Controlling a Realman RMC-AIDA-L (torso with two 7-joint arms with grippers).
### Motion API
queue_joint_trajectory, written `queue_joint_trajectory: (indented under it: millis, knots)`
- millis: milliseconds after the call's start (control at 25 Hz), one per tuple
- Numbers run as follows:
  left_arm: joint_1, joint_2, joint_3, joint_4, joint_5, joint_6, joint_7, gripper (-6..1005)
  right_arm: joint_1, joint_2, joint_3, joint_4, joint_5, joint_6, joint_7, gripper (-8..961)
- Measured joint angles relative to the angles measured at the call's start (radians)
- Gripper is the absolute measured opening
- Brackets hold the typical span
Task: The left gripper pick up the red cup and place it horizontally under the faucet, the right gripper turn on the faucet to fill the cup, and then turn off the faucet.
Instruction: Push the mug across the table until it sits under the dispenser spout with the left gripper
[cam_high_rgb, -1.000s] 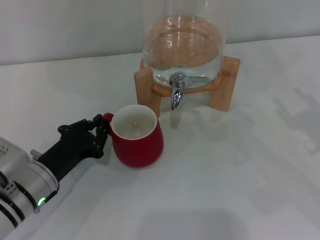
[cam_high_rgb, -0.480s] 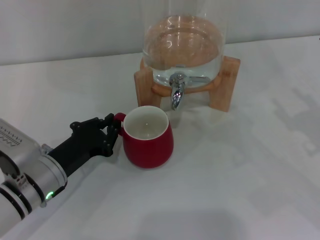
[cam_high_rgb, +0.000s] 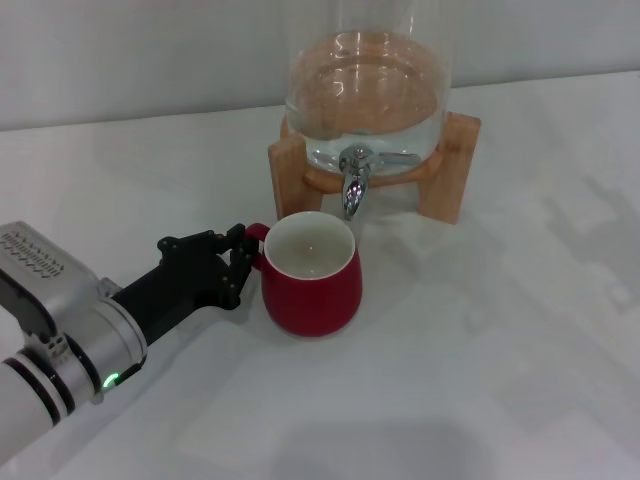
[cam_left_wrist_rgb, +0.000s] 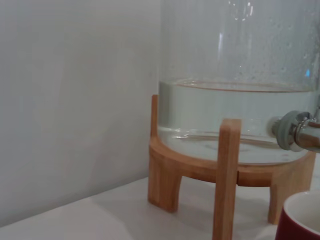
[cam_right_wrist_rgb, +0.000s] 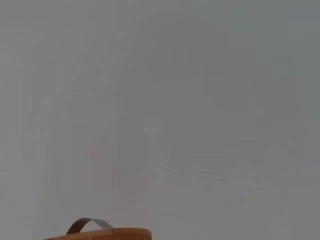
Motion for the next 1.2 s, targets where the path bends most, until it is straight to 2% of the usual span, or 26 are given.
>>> queue_joint_trajectory:
  millis: [1200]
  knots:
    - [-0.049, -0.002, -0.004, -0.006, 0.059, -0.066, -0.024, 134, -0.002, 0.0, 0.0, 0.003, 0.0, -0.009, 0.0, 754]
